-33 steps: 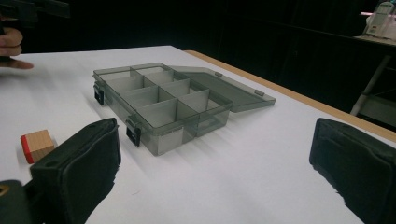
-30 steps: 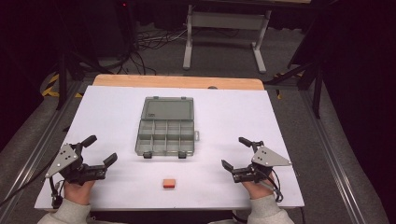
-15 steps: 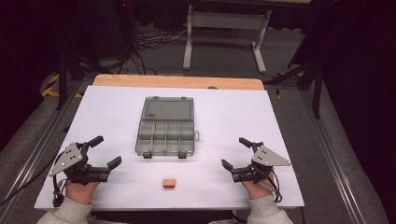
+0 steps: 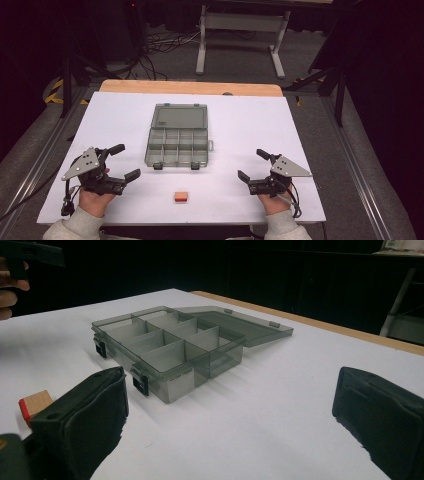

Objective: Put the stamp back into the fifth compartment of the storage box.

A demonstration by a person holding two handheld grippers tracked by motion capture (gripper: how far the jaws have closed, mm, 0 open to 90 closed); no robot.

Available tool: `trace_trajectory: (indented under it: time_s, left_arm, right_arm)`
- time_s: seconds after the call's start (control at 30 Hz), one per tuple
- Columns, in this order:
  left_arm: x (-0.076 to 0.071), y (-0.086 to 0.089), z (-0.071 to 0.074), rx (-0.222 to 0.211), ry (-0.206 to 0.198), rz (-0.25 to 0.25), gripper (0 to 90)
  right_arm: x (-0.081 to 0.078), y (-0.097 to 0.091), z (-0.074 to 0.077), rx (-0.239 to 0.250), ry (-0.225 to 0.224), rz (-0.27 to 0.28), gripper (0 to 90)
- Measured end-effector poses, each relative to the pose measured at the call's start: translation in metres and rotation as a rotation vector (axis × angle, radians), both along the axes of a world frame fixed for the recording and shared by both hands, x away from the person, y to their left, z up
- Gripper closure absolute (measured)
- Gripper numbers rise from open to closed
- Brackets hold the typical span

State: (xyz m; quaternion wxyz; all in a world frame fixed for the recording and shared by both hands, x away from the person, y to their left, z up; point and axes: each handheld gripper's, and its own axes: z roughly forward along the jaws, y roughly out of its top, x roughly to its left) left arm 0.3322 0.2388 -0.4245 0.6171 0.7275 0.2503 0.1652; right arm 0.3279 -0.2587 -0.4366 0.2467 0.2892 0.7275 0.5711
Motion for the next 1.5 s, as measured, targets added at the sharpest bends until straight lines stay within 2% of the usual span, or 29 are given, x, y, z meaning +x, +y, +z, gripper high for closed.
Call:
trace_trajectory:
  time_s: [0.13, 0.17, 0.27, 0.7, 1.03, 1.23, 1.27, 1.5]
  left_arm:
    - [0.003, -0.013, 0.006, -0.022, -0.015, -0.061, 2.0]
    - [0.005, -0.021, 0.009, -0.020, -0.010, -0.097, 3.7]
    - [0.006, -0.027, 0.011, -0.018, -0.018, -0.111, 3.8]
    - [0.013, -0.050, 0.016, -0.023, -0.001, -0.171, 6.3]
    - [0.017, -0.071, 0.018, 0.016, 0.007, -0.223, 7.1]
    - [0.017, -0.082, 0.020, 0.013, 0.011, -0.246, 7.3]
    - [0.018, -0.083, 0.020, 0.024, 0.007, -0.251, 7.4]
    - [0.019, -0.097, 0.019, 0.047, 0.036, -0.289, 8.6]
  right_arm:
    - [-0.001, 0.000, 0.000, 0.000, -0.003, 0.006, 2.9]
    - [-0.001, 0.000, 0.000, 0.003, -0.004, 0.012, 3.2]
    - [-0.002, 0.000, 0.001, 0.004, -0.005, 0.015, 3.4]
    - [-0.002, 0.000, 0.001, 0.010, -0.006, 0.029, 4.2]
    - [-0.001, 0.000, 0.001, 0.012, -0.002, 0.035, 4.3]
    - [-0.001, 0.000, 0.000, 0.013, -0.001, 0.041, 4.4]
    - [-0.001, 0.000, 0.000, 0.013, 0.000, 0.043, 4.6]
    - [-0.001, 0.000, 0.000, 0.013, 0.004, 0.050, 4.9]
